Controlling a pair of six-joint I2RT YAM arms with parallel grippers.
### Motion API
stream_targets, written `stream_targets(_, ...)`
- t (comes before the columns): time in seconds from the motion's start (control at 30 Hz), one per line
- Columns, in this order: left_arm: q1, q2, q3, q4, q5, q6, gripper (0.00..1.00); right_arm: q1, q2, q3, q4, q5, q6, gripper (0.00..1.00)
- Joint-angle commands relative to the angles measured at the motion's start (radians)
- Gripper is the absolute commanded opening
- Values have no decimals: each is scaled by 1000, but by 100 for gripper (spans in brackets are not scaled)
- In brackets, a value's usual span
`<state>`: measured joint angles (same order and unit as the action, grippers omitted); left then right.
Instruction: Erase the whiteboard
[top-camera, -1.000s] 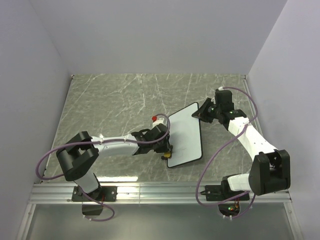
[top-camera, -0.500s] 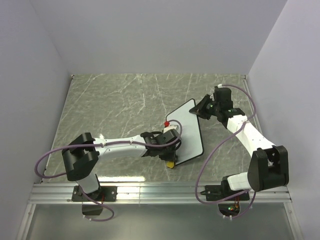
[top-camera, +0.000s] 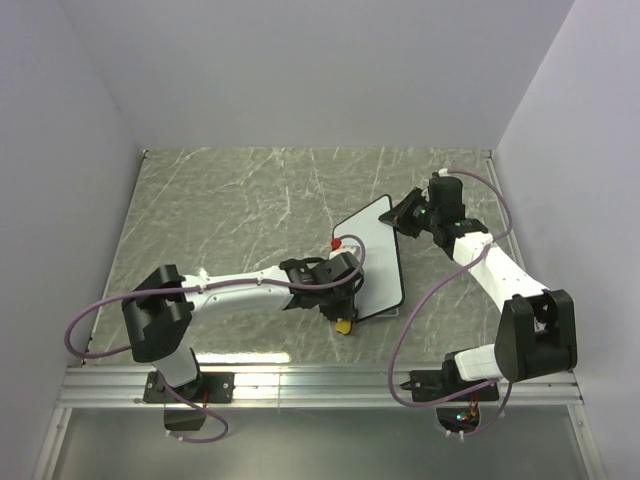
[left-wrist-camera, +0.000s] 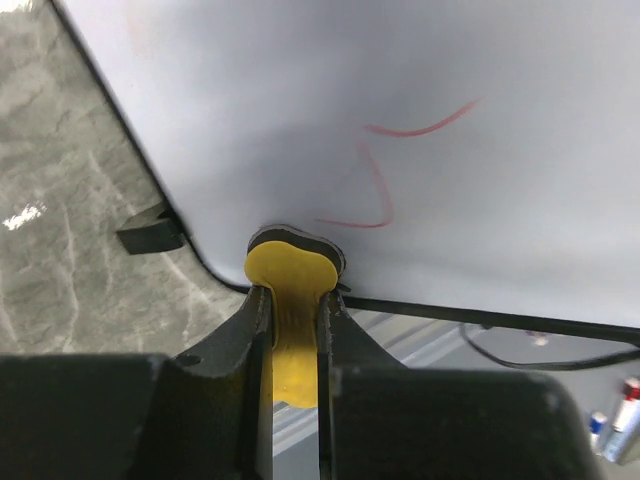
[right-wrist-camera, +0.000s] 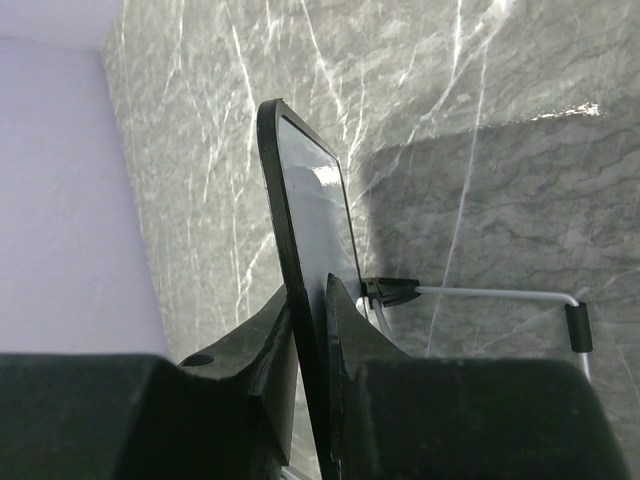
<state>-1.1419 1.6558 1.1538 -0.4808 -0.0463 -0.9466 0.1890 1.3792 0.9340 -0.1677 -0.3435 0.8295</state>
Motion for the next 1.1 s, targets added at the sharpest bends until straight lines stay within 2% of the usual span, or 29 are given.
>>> stream_targets(0.0, 5, -68, 24, 206, 65, -6, 0, 24, 12, -35, -26, 32, 161, 0)
stream_targets(0.23, 19, -155, -35, 344, 102, -21, 0, 24, 30, -23, -15, 29, 172, 0)
stream_targets(0.57, 24, -136, -149, 418, 99, -52, 0, 24, 76, 5, -9, 17, 174, 0)
stream_targets(0.8, 114, -114, -293, 511, 129, -96, 0, 24, 95, 35, -30, 12, 152, 0)
stream_targets(1.07, 218, -67, -368, 551, 135, -57, 0, 24, 98, 39, -46, -3, 131, 0)
